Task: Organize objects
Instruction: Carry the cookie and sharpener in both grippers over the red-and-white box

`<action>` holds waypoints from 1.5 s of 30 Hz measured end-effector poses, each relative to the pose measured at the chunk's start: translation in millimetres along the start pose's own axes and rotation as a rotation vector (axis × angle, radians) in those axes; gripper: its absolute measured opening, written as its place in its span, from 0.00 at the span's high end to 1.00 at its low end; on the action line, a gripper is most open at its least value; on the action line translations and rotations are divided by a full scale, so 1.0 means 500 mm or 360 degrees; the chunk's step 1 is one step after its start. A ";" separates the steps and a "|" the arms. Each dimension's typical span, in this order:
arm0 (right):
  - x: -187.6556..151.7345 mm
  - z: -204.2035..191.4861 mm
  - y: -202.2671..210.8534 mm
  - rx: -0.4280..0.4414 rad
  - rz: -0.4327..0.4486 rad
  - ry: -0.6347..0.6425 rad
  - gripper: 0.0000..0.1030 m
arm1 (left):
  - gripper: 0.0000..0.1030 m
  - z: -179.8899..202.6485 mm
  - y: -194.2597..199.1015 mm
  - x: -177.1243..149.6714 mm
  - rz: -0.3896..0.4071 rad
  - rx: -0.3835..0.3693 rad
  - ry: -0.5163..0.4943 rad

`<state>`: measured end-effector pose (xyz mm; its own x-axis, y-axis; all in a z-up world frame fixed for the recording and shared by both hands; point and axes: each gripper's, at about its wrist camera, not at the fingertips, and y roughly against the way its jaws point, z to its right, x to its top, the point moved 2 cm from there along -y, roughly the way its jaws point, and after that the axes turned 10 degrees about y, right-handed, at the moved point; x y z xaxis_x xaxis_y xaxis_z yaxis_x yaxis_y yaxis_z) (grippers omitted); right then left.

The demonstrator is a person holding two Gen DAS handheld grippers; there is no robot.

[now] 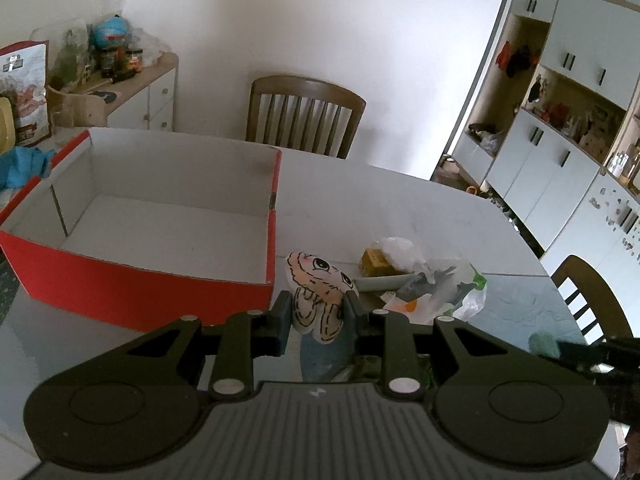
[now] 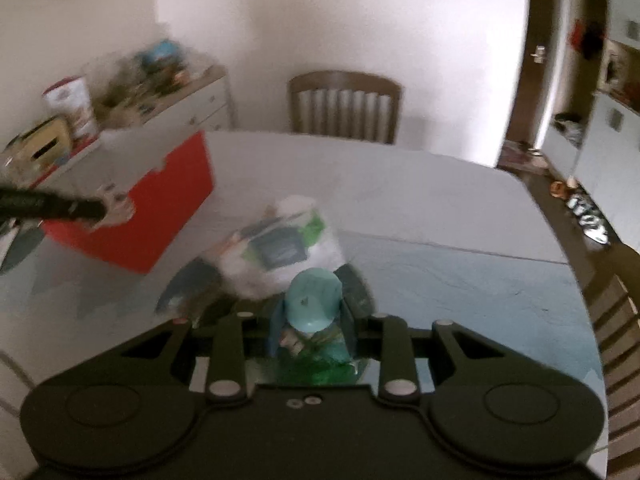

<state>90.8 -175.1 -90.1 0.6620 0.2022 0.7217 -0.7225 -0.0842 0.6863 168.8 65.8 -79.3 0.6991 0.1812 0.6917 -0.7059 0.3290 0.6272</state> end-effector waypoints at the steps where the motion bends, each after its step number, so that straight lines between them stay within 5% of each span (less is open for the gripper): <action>1: 0.000 -0.008 0.002 0.0032 -0.0004 0.0026 0.72 | 0.74 0.000 0.000 0.000 0.0002 0.0005 -0.0002; 5: 0.015 -0.024 0.015 0.0119 0.0026 0.0092 0.72 | 0.74 -0.004 0.005 -0.003 0.0000 0.0002 -0.0007; 9: -0.036 -0.077 -0.045 0.0213 -0.0176 0.0234 0.72 | 0.74 -0.009 0.010 -0.005 -0.0004 0.0003 -0.0007; 14: -0.073 -0.127 -0.095 0.0317 -0.0237 0.0281 0.72 | 0.74 -0.015 0.013 -0.008 -0.0013 0.0012 -0.0020; 25: -0.095 -0.186 -0.142 0.0334 -0.0259 0.0367 0.69 | 0.74 -0.036 0.016 -0.012 -0.0027 0.0021 -0.0006; 29: -0.077 -0.186 -0.123 0.0301 -0.0179 0.0368 0.28 | 0.74 -0.046 0.014 -0.011 -0.0033 0.0025 0.0005; 30: -0.068 -0.188 -0.112 0.0297 -0.0115 0.0373 0.26 | 0.74 -0.047 0.013 -0.011 -0.0033 0.0025 0.0007; 34: -0.046 -0.206 -0.112 0.0336 -0.0092 0.0425 0.27 | 0.74 -0.052 0.013 -0.010 -0.0038 0.0025 0.0013; 45: -0.056 -0.224 -0.174 0.0346 -0.0254 0.0433 0.49 | 0.74 -0.074 0.008 -0.010 -0.0059 0.0043 0.0025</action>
<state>112.9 -64.1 -180.1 0.6646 0.4787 0.5737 -0.5360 -0.2296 0.8124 166.6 100.7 -93.6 0.7262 0.1843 0.6623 -0.6824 0.3103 0.6619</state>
